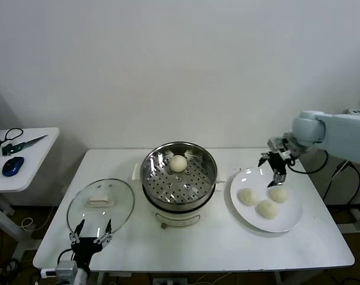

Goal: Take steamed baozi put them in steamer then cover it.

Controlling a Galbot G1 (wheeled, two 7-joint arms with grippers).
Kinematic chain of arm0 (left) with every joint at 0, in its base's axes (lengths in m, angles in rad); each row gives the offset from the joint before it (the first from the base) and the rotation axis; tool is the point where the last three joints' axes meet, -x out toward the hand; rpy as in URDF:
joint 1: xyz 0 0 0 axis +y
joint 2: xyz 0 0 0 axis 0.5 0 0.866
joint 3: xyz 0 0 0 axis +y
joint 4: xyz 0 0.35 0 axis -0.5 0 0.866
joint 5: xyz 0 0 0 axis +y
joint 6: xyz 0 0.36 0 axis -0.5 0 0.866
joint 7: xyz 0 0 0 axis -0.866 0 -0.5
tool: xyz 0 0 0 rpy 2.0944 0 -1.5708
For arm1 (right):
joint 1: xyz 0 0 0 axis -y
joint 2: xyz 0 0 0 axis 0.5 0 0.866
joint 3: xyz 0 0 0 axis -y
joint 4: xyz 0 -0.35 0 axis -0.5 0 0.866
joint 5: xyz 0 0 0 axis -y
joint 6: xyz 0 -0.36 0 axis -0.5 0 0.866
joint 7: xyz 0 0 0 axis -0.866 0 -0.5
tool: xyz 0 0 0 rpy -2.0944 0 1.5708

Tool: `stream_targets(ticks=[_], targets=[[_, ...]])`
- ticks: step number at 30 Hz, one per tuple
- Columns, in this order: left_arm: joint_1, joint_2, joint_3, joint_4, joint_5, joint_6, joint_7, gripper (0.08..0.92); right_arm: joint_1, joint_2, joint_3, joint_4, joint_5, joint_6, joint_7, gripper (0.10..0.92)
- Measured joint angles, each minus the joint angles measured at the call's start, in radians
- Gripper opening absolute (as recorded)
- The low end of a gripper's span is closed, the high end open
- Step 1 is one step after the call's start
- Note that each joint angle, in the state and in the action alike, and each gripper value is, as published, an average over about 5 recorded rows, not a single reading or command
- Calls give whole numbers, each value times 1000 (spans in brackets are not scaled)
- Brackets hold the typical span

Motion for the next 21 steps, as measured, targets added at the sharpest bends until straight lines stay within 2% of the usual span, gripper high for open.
stream_targets(ticks=[9, 21], targets=[[4, -2, -4, 9, 2, -6, -1, 823, -205, 28, 152, -69, -17, -105, 45, 823], [15, -7, -2, 17, 0, -21, -2, 823, -383, 94, 272, -188, -66, -161, 69, 818]])
